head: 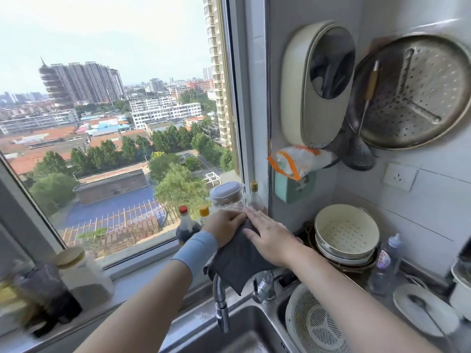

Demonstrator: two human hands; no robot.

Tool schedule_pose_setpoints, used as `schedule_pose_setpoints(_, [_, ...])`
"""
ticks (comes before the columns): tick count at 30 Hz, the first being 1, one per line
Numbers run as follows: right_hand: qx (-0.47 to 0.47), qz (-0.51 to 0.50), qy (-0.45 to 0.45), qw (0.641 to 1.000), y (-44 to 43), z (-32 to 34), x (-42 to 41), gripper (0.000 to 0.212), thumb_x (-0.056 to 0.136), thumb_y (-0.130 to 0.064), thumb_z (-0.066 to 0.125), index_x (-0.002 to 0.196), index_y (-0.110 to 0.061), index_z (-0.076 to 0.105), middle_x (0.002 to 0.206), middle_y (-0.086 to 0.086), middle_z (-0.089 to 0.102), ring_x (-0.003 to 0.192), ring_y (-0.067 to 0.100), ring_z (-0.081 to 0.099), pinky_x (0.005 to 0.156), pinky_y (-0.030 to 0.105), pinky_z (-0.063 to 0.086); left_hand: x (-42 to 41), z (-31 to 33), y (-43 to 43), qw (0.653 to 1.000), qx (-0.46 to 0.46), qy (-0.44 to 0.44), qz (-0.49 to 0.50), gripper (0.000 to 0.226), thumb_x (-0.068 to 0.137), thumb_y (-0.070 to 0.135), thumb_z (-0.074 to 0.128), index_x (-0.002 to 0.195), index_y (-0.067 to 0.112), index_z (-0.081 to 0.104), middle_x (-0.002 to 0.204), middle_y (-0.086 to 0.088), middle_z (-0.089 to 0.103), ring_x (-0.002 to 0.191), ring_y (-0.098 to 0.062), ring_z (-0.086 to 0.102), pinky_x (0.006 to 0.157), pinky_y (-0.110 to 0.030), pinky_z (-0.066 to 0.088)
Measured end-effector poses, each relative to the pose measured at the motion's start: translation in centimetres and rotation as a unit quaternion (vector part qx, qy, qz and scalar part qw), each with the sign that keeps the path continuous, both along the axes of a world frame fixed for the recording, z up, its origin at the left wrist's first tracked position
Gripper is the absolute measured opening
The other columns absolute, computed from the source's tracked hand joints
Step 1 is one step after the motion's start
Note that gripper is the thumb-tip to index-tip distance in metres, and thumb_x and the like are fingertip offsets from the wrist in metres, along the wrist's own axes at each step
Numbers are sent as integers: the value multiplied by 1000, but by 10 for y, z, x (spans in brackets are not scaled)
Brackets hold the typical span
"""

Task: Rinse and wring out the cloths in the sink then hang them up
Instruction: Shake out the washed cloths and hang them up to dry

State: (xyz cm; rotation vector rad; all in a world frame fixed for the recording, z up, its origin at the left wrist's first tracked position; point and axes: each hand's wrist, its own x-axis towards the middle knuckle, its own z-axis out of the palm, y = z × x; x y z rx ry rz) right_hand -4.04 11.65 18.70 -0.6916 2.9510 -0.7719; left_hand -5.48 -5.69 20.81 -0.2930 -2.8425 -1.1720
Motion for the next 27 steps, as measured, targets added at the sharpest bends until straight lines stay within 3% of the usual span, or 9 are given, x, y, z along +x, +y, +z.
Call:
schedule_pose_setpoints(4, [42, -46, -33, 998, -1, 2, -5, 61, 103, -57, 19, 159, -34, 10, 165, -17, 6, 152, 8, 10, 121, 52, 9, -3, 4, 1, 990, -50, -127, -33, 44, 105, 33, 39, 148, 24, 43, 154, 1, 39, 144, -19, 31, 121, -36, 18])
schedule_pose_setpoints(7, [64, -53, -43, 996, -8, 8, -8, 61, 103, -55, 17, 159, -30, 14, 166, -11, 9, 153, 13, 10, 121, 53, 8, 6, -4, -3, 997, -25, -65, 12, 38, 102, 37, 44, 137, 27, 53, 140, 2, 55, 129, -17, 49, 108, -28, 32])
schedule_pose_setpoints(10, [62, -61, 19, 996, -16, 12, -5, 62, 101, -55, 26, 155, -25, 30, 163, 1, 23, 150, 22, 19, 118, 51, 16, 20, -4, -20, 998, -25, -43, 29, 30, 101, 40, 46, 126, 32, 59, 123, 7, 63, 108, -12, 58, 93, -25, 40])
schedule_pose_setpoints(13, [9, -36, 108, 993, -36, 23, 5, 51, 96, -53, 39, 140, -29, 50, 143, 4, 46, 135, 26, 35, 111, 48, 25, 30, -2, -48, 997, -25, -52, 48, 30, 100, 41, 46, 125, 31, 59, 118, 3, 66, 105, -15, 62, 94, -33, 48])
schedule_pose_setpoints(16, [-28, 19, 118, 992, -75, 36, 17, 41, 95, -49, 44, 125, -26, 61, 125, 6, 56, 121, 25, 44, 105, 45, 35, 44, -3, -84, 994, -27, -59, 83, 31, 101, 39, 46, 126, 27, 59, 117, -2, 66, 104, -19, 62, 95, -38, 51])
schedule_pose_setpoints(18, [-43, 62, 98, 992, -106, 37, 26, 29, 95, -42, 48, 110, -24, 65, 108, 1, 60, 109, 24, 50, 94, 41, 44, 57, -9, -112, 991, -42, -61, 107, 30, 100, 37, 48, 124, 24, 60, 118, -2, 67, 102, -19, 60, 89, -31, 47])
schedule_pose_setpoints(21, [-61, 108, 13, 992, -158, 27, 38, 15, 96, -36, 52, 94, -27, 64, 84, -11, 55, 86, 18, 55, 71, 30, 41, 82, -30, -161, 983, -61, -89, 146, 30, 99, 35, 50, 123, 21, 61, 116, -3, 68, 96, -17, 60, 82, -28, 43])
schedule_pose_setpoints(23, [-42, 129, -51, 989, -193, 10, 45, 24, 97, -36, 50, 106, -23, 69, 92, -6, 64, 85, 17, 60, 73, 30, 45, 100, -49, -197, 975, -65, -127, 172, 33, 98, 38, 51, 125, 21, 60, 117, -1, 67, 95, -16, 61, 80, -27, 44])
schedule_pose_setpoints(27, [29, 157, -142, 977, -256, -45, 61, 31, 99, -30, 49, 119, -17, 70, 119, 4, 70, 110, 23, 62, 96, 34, 48, 136, -99, -262, 955, -85, -200, 202, 37, 96, 37, 53, 129, 20, 58, 124, -2, 66, 106, -21, 63, 91, -29, 48])
